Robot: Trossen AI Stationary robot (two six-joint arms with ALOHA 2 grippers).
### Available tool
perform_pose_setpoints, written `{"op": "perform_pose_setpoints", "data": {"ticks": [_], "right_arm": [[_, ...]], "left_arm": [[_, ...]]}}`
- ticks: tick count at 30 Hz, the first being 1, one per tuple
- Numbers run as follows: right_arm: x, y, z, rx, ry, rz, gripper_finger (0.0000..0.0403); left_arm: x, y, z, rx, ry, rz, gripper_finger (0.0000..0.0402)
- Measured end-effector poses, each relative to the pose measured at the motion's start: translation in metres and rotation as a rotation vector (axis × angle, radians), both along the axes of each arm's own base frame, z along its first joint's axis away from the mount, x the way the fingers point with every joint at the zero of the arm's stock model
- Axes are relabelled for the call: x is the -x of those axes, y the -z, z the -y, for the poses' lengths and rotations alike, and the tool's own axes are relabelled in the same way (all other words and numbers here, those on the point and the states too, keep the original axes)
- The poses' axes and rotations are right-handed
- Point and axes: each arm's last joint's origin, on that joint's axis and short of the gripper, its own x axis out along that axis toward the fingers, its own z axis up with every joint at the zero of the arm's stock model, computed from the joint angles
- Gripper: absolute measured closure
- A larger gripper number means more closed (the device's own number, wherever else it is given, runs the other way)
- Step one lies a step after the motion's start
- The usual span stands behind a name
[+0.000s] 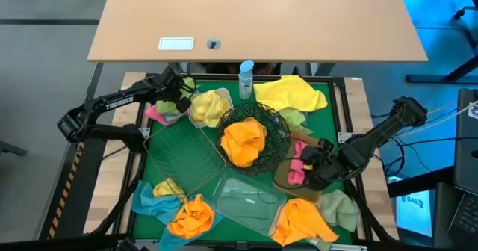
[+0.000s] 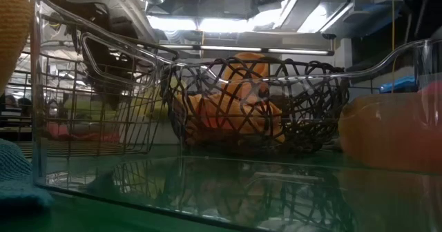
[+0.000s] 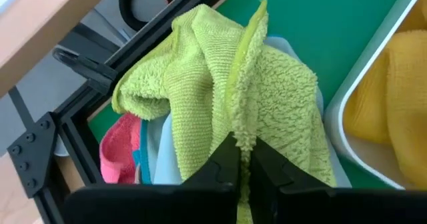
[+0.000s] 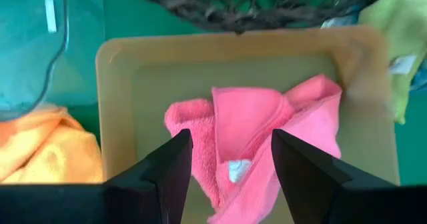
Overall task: Sort microfiber towel by color & place in baskets
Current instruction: Put the green towel into the rectangular wire basket
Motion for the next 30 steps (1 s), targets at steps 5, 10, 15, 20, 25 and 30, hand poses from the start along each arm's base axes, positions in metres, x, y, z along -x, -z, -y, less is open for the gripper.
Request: {"op": "perform_pose_setpoints", "data": {"ticks": [5, 10, 15, 20, 25, 30], "right_arm": [[-0.001, -0.005, 0.002, 0.057, 0.015, 0.043, 0.0201], [-0.001, -0.005, 0.002, 0.073, 0.02, 0.055, 0.0201], [-0.001, -0.005, 0.002, 0.073, 0.02, 0.055, 0.0201], [-0.002, -0.006, 0.003, 0.106, 0.029, 0.08, 0.0201], [-0.002, -0.006, 0.004, 0.136, 0.037, 0.103, 0.0201], [-0.002, -0.006, 0.004, 0.142, 0.039, 0.107, 0.0201]], "left_arm": [[-0.005, -0.021, -0.003, -0.028, 0.005, 0.026, 0.0398], [-0.006, -0.062, -0.004, -0.102, 0.005, 0.095, 0.04], [0.003, -0.112, 0.006, -0.18, 0.007, 0.169, 0.04], [0.012, -0.161, 0.031, -0.216, 0.064, 0.357, 0.0401], [0.026, -0.202, 0.064, -0.264, 0.158, 0.568, 0.0401], [0.044, -0.227, 0.095, -0.241, 0.273, 0.772, 0.0401]]}}
